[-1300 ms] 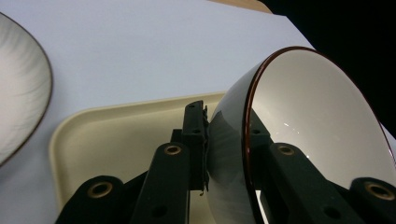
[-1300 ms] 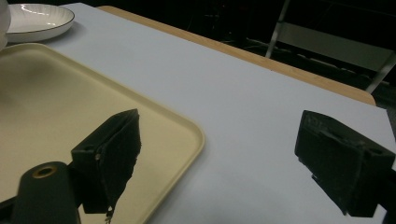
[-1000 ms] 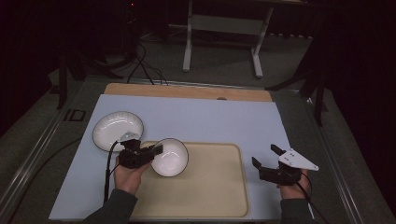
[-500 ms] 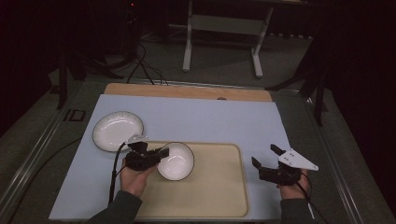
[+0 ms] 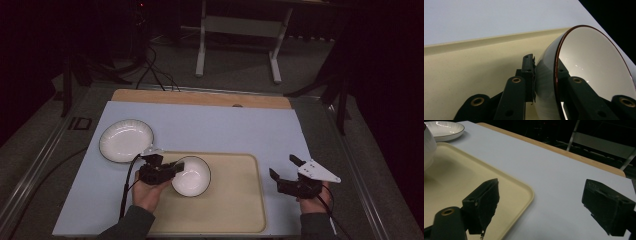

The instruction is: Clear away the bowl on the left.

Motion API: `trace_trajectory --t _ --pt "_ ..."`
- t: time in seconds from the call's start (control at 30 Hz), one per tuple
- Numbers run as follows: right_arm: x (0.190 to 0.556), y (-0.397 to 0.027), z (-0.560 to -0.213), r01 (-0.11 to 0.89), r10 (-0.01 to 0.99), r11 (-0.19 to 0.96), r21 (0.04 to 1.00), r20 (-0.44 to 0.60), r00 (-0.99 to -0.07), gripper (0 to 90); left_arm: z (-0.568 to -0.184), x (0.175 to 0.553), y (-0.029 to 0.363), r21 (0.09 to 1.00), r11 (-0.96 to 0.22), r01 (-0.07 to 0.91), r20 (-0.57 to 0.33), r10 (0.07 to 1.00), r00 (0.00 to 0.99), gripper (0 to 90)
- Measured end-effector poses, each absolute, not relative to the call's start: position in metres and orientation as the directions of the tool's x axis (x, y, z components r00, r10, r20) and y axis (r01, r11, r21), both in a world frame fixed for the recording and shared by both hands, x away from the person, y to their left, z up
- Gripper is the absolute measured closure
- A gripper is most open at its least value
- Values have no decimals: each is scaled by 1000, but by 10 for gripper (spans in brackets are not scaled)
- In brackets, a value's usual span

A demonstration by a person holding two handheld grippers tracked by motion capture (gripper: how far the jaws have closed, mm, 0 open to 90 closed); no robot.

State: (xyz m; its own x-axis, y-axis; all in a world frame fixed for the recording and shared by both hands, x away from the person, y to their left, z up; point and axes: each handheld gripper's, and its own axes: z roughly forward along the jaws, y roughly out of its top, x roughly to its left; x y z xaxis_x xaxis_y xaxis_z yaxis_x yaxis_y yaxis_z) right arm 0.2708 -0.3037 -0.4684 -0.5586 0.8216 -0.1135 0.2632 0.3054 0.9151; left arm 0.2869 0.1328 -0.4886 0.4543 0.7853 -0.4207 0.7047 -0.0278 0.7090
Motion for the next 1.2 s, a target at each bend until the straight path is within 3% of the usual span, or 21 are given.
trace_trajectory --t 1.2 --pt "271 -304 -468 263 821 304 916 -112 -561 140 -516 297 131 643 -74 763 -375 837 398 791"
